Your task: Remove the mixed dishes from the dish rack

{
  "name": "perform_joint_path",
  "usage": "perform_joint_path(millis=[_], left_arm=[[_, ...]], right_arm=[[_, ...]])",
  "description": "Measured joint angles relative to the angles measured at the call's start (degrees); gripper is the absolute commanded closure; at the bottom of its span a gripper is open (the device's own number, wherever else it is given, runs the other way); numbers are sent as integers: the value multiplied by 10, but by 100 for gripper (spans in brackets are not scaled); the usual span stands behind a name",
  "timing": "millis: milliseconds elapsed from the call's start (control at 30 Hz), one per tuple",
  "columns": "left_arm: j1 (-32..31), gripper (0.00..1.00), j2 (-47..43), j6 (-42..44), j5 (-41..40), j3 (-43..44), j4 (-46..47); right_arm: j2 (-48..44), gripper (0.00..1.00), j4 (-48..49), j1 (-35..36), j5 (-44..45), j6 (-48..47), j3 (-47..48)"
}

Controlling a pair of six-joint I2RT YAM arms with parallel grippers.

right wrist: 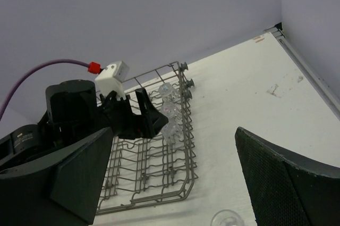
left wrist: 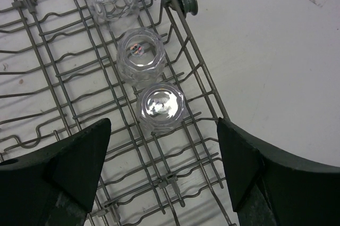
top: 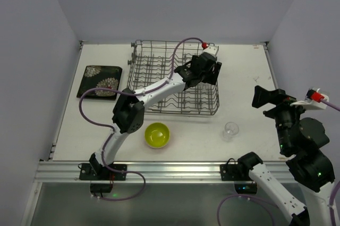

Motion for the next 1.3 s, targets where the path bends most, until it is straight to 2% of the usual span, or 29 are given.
perform_joint_path(millis=[200,400,1033,1233,1267,1300], left_arm=[[4,19,20,-30,-6,0,3],[4,28,47,-48,-8,0,19],[4,39,96,-49,-12,0,65],[4,59,98,-48,-18,-2,71],[4,67,98,-48,-19,-4,75],[4,68,98,-48,-20,-6,78]], right_arm=[[0,1,0,0,-6,0,0],[0,1,0,0,-16,-2,-1],[13,1,0,0,-37,-10,-2],[13,1,0,0,-45,-12,-5],[13,1,0,0,-45,-12,-6],[13,1,0,0,-45,-12,-7]])
